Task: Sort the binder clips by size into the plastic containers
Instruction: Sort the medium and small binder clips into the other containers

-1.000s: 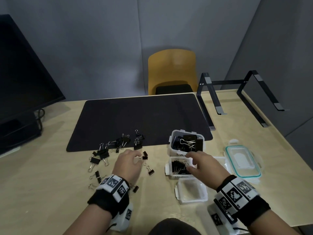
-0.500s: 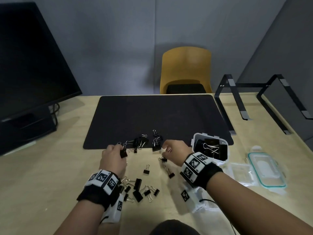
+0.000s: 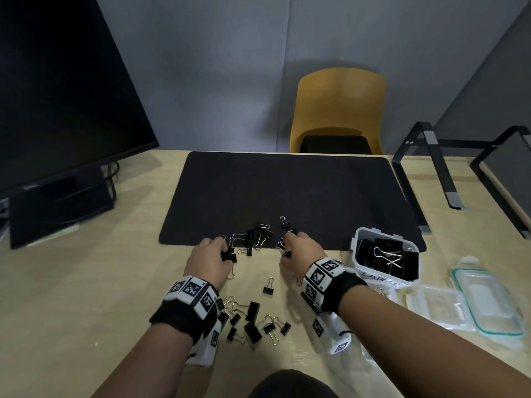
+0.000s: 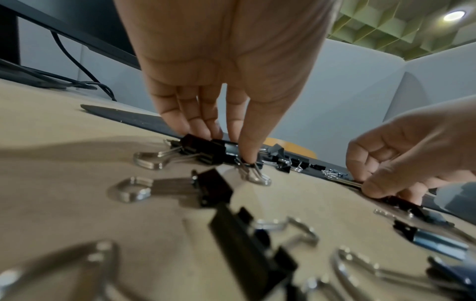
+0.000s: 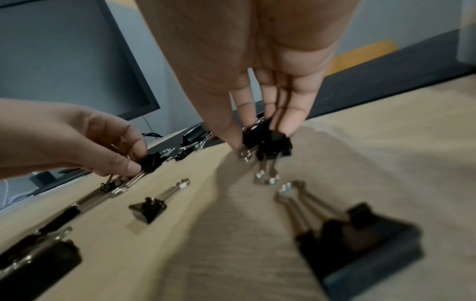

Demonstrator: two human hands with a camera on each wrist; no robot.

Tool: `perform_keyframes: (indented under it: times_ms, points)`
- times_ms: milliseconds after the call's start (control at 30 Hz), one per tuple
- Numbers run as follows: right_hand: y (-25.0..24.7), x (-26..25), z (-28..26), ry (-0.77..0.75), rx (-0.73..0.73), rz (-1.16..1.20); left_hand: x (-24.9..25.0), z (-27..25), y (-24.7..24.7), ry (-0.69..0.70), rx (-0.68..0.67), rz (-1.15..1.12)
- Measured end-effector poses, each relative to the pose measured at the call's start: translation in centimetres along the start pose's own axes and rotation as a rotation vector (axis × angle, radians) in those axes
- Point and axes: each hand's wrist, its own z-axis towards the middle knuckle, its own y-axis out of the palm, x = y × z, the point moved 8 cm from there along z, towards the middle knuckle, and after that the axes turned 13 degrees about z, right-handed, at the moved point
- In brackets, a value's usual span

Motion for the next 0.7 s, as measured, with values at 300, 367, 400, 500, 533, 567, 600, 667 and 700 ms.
perform_keyframes:
  times_ms: [300, 367, 400, 500, 533, 567, 600, 667, 700]
  points:
    - [-1.8, -0.3, -1.8, 0.017, 0.030, 0.100, 0.9, -0.6, 0.4, 0.053, -0.023, -0.002]
    - [-2.6, -0.3, -2.7, -0.005, 0.054, 0.130, 1.4, -0.8, 0.4, 0.065, -0.032, -0.006]
    - [-2.9, -0.3, -3.2, -0.020, 0.061, 0.135, 1.7, -0.9, 0.5, 0.072, -0.038, -0.007]
    - [-4.0, 0.0, -4.8, -0.056, 0.079, 0.142, 2.6, -1.0, 0.8, 0.086, -0.051, 0.019]
    - [-4.3, 0.2, -5.3, -0.065, 0.086, 0.154, 2.9, -1.0, 0.9, 0.090, -0.052, 0.035]
    - [-4.7, 0.5, -5.8, -0.074, 0.097, 0.168, 3.2, -1.0, 1.0, 0.099, -0.052, 0.053]
    - [-5.1, 0.7, -6.3, -0.084, 0.109, 0.179, 3.5, -1.0, 1.0, 0.110, -0.053, 0.071]
    - [-5.8, 1.4, -7.4, -0.099, 0.125, 0.195, 3.7, -0.8, 0.9, 0.127, -0.048, 0.105]
    - [-6.2, 1.9, -8.0, -0.104, 0.131, 0.203, 3.8, -0.7, 0.9, 0.131, -0.041, 0.119]
